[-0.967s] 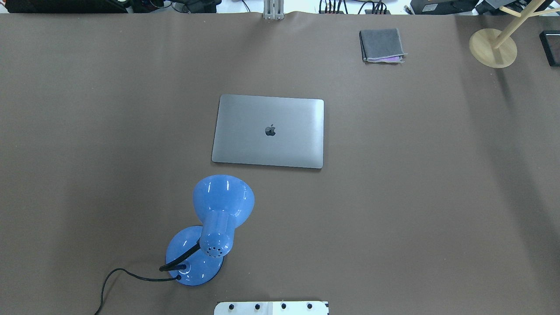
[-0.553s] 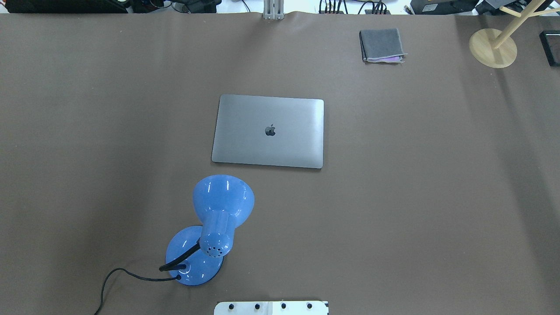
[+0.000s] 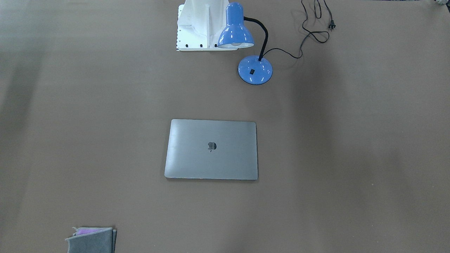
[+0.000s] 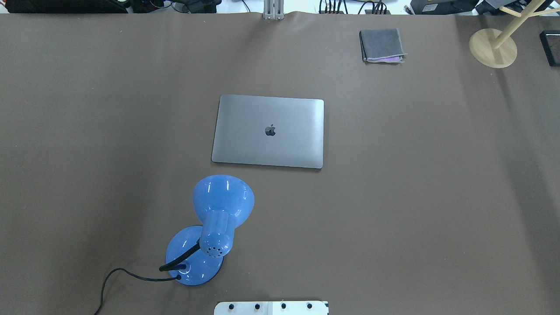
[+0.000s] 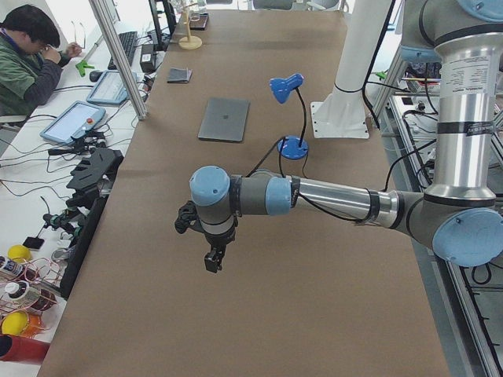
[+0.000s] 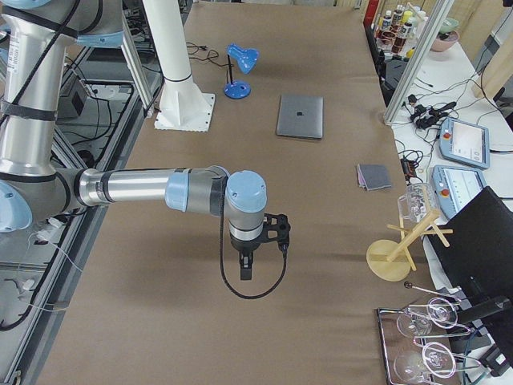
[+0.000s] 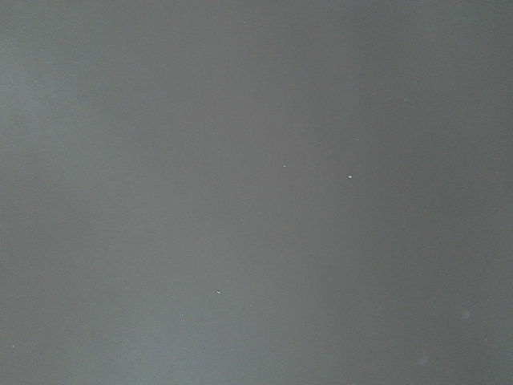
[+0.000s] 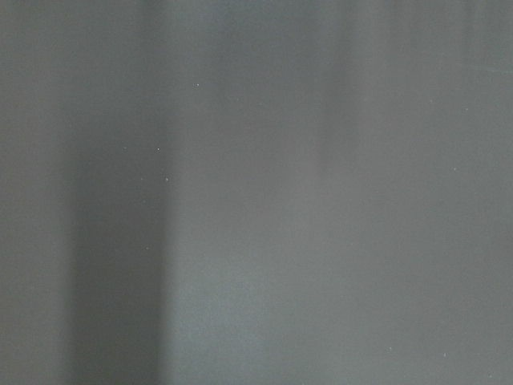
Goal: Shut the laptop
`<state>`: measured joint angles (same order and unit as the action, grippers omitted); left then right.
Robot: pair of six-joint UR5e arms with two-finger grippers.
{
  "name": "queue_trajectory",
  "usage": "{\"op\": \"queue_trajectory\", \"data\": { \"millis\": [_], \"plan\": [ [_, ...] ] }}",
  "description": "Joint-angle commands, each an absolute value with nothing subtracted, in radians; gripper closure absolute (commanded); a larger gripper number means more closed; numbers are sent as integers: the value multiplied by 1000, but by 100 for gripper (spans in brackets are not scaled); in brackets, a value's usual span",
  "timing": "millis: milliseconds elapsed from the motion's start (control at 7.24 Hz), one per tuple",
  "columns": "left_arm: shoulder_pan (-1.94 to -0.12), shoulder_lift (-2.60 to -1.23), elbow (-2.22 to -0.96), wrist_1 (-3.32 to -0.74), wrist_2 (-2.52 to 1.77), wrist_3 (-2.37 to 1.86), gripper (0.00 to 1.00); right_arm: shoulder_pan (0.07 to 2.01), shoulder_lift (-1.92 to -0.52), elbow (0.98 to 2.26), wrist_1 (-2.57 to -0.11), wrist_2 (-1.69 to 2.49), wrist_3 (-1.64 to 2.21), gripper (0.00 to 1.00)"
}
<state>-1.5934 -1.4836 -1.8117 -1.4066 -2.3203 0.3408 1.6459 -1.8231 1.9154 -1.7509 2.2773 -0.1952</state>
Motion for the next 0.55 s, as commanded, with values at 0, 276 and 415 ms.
{"op": "queue_trajectory", "data": {
  "millis": [0, 276, 415],
  "plan": [
    [-1594, -1474, -1806, -1408, -2319, 339, 0, 1646, -1838, 1919, -1746, 2284, -198, 0],
    [-1594, -1456, -1810, -1410, -2321, 341, 0, 1646, -1841, 1917, -1746, 2284, -198, 0],
    [-1594, -1456, -1810, -1410, -2321, 342, 0, 1646, -1847, 1917, -1746, 2284, -198, 0]
  ]
}}
